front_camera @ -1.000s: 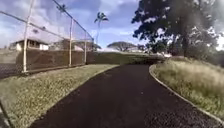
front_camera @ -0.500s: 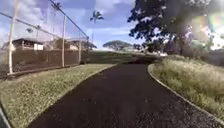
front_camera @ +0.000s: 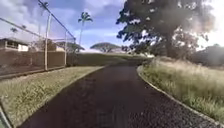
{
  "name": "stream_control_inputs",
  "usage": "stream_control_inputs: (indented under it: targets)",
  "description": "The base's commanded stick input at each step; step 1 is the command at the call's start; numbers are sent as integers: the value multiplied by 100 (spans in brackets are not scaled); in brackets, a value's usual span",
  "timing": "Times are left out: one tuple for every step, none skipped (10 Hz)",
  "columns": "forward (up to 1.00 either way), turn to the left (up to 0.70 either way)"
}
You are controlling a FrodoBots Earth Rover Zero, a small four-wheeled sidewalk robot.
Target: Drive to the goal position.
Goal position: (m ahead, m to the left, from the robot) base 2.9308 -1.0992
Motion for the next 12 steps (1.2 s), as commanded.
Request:
stream_control_inputs:
  targets:
    - [70,0]
    - [70,0]
    - [70,0]
    - [70,0]
    - [70,0]
    - [70,0]
    - [70,0]
    - [70,0]
    - [70,0]
    - [70,0]
    - [70,0]
    - [70,0]
